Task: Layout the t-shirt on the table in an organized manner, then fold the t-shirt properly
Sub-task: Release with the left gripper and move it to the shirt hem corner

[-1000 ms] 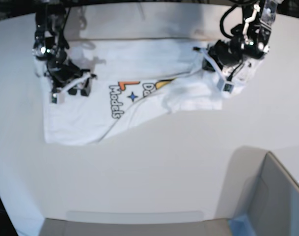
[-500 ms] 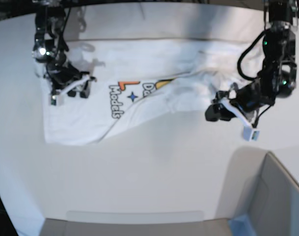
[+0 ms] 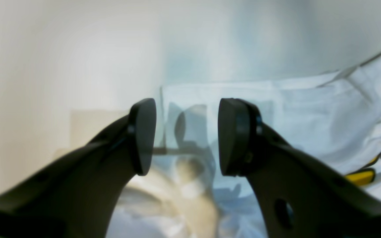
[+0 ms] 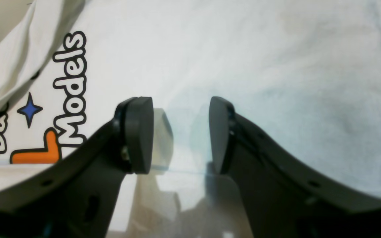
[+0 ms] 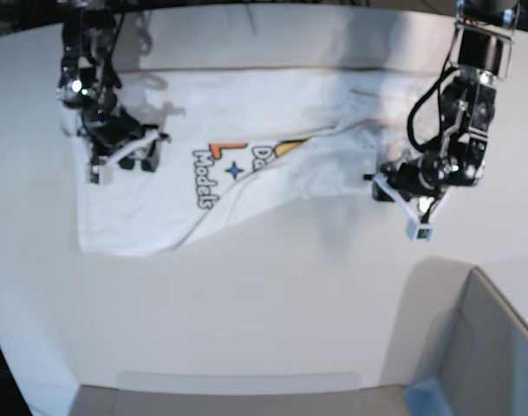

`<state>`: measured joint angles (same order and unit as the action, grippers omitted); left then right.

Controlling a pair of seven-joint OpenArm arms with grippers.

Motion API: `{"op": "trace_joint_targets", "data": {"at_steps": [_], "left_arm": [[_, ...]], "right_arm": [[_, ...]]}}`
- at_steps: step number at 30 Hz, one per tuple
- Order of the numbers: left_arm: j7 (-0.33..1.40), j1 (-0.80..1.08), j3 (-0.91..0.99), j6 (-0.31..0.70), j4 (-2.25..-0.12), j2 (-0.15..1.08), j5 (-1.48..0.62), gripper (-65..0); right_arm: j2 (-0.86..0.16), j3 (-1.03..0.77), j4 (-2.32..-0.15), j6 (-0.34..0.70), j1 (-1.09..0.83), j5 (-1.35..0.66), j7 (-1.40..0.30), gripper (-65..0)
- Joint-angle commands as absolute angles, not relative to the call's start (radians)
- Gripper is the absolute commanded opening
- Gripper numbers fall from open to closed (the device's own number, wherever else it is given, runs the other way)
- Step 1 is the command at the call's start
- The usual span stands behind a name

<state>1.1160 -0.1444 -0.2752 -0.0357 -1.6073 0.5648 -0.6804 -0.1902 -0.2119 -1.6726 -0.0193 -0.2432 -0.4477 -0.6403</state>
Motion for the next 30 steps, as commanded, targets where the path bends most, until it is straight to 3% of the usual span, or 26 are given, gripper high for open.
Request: {"op": "trace_joint_targets", "data": {"at_steps": [1, 21, 24, 26, 28, 30], "left_arm": [[1.092, -0.16, -0.271, -0.036, -1.61, 0.581, -0.674, -34.1], [1.013, -0.166, -0.414, -0.035, -1.515, 0.581, -0.674, -34.8], [1.013, -0.166, -0.414, 0.019, -1.515, 0.579, -0.674, -43.3], [1.013, -0.166, -0.407, 0.079, -1.508, 0.579, -0.673, -54.0], [1.012, -0.166, -0.404, 0.076, -1.475, 0.578, -0.673, -65.0], [1.0, -0.17, -0.407, 0.091, -1.442, 0.578, -0.673, -65.0]], "right_arm": [[-0.196, -0.214, -1.685, -0.015, -0.237, -0.452, -0.634, -37.4], [-0.196, -0.217, -1.689, -0.015, -0.239, -0.452, -0.634, -37.4], [-0.196, -0.219, -1.689, -0.015, -0.239, -0.452, -0.634, -37.4], [-0.196, -0.216, -1.689, -0.015, -0.239, -0.452, -0.634, -37.4], [-0.196, -0.216, -1.69, -0.015, -0.239, -0.452, -0.634, -37.4], [-0.196, -0.216, -1.69, -0.015, -0.239, -0.452, -0.634, -37.4]]}}
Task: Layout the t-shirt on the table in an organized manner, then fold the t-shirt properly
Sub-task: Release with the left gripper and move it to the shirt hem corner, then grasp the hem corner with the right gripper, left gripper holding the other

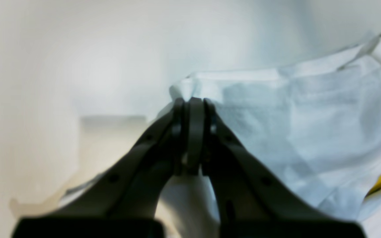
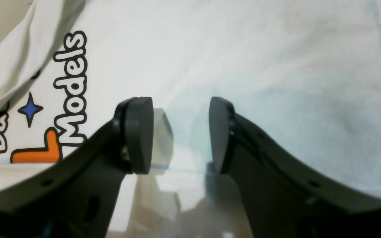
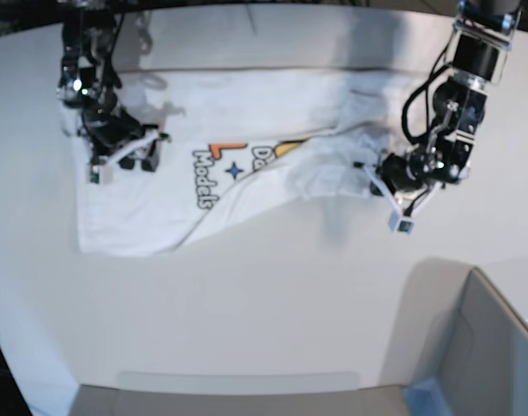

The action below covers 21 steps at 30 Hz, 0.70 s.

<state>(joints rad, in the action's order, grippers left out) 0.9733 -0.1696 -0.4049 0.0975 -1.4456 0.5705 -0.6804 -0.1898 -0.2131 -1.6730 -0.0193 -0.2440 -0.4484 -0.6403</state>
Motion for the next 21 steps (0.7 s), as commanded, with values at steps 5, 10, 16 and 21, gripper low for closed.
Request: {"op": "trace_joint_targets", "data": {"at_steps": [5, 10, 16, 21], "left_arm": [[0.992, -0.231, -0.381, 0.102, -1.455, 0.581, -0.676, -65.0], [0.992, -0.246, -0.179, 0.102, -1.534, 0.579, -0.677, -65.0], [0.998, -0.329, -0.036, 0.102, -1.572, 0.579, -0.677, -65.0], [0.995, -0.346, -0.007, 0.102, -1.573, 0.579, -0.677, -65.0]], "right_arm": [[-0.196, -0.219, -1.693, -0.015, -0.239, -0.452, -0.634, -37.4], [-0.197, -0.222, -1.736, -0.015, -0.237, -0.452, -0.634, -37.4], [-0.197, -0.222, -1.821, -0.015, -0.211, -0.452, -0.631, -37.4], [-0.213, -0.262, -1.84, -0.015, -0.111, -0.45, -0.63, -37.4]]}}
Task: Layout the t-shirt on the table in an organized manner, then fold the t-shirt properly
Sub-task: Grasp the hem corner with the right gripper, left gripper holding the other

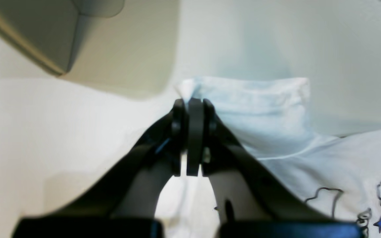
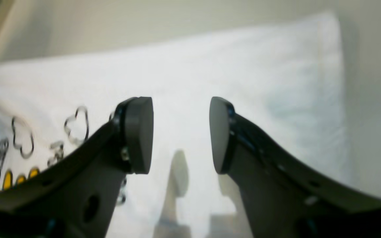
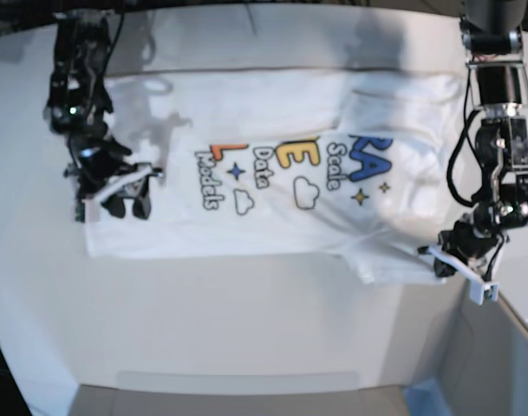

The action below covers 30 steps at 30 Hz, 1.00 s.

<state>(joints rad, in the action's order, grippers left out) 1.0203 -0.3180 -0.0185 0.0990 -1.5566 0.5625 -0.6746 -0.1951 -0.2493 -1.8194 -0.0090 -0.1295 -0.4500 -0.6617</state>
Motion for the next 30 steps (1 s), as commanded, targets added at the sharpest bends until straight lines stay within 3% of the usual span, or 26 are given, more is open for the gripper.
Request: {"op": "trace_joint_targets", "data": {"at_steps": [1, 9, 30], "left_arm": [[0.995, -0.346, -0.008, 0.104, -1.573, 0.579, -0.677, -65.0], [0.997, -0.337, -0.016, 0.104, -1.573, 0.578, -0.679, -65.0], [1.001, -0.317, -0.018, 0.105, -1.573, 0.578, -0.68, -65.0]], "right_arm": [[-0.216, -0.286, -1.839, -0.015, -0.084, -0.45, -0.63, -37.4], [-0.26, -0.384, -1.589, -0.016, 0.15, -0.341, -0.634, -37.4], [-0.298, -0.374, -1.179, -0.007, 0.315, -0.302, -0.588, -37.4]]}}
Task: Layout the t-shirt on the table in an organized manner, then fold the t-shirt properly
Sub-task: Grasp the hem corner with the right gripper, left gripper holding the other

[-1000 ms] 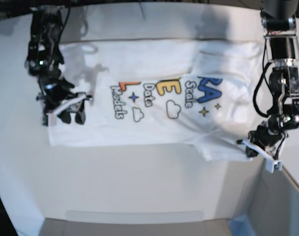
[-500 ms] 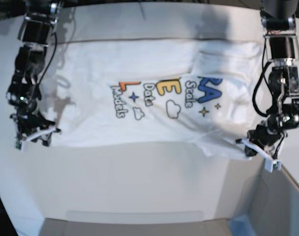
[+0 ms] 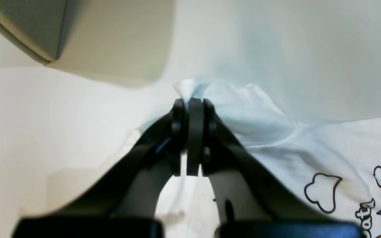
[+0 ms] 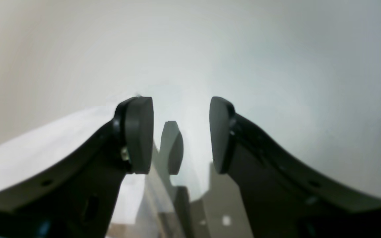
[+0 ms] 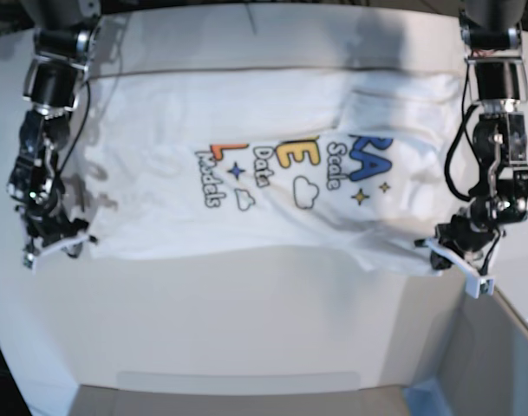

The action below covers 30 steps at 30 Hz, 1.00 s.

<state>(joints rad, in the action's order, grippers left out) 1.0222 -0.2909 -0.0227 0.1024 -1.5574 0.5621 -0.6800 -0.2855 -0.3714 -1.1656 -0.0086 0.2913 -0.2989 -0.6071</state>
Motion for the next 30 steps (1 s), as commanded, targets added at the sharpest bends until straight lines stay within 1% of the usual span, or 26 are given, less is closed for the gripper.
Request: {"op": "trace_joint_targets", "data": {"at_steps": [1, 5, 16, 22, 30], "left_arm": [[1.001, -0.315, -0.018, 0.105, -1.573, 0.578, -0.68, -65.0], [1.001, -0.315, -0.018, 0.105, -1.573, 0.576, -0.68, -65.0], [1.003, -0.315, -0.018, 0.105, -1.573, 0.526, -0.68, -65.0], [1.003, -0.315, -0.018, 0.105, -1.573, 0.516, -0.679, -65.0], [1.003, -0.315, -0.018, 0.105, -1.573, 0.516, -0.679, -65.0]], "right_arm": [[-0.3, -0.349, -1.168, -0.007, 0.323, -0.302, -0.584, -37.4], [-0.32, -0.249, -1.138, -0.007, 0.331, -0.303, -0.579, -37.4], [-0.303, -0.242, -1.155, -0.007, 0.329, -0.306, -0.581, -37.7], [-0.302, -0.242, -1.271, -0.007, 0.282, -0.308, -0.587, -37.7], [-0.295, -0.242, -1.161, -0.007, 0.302, -0.308, -0.579, -37.7]]}}
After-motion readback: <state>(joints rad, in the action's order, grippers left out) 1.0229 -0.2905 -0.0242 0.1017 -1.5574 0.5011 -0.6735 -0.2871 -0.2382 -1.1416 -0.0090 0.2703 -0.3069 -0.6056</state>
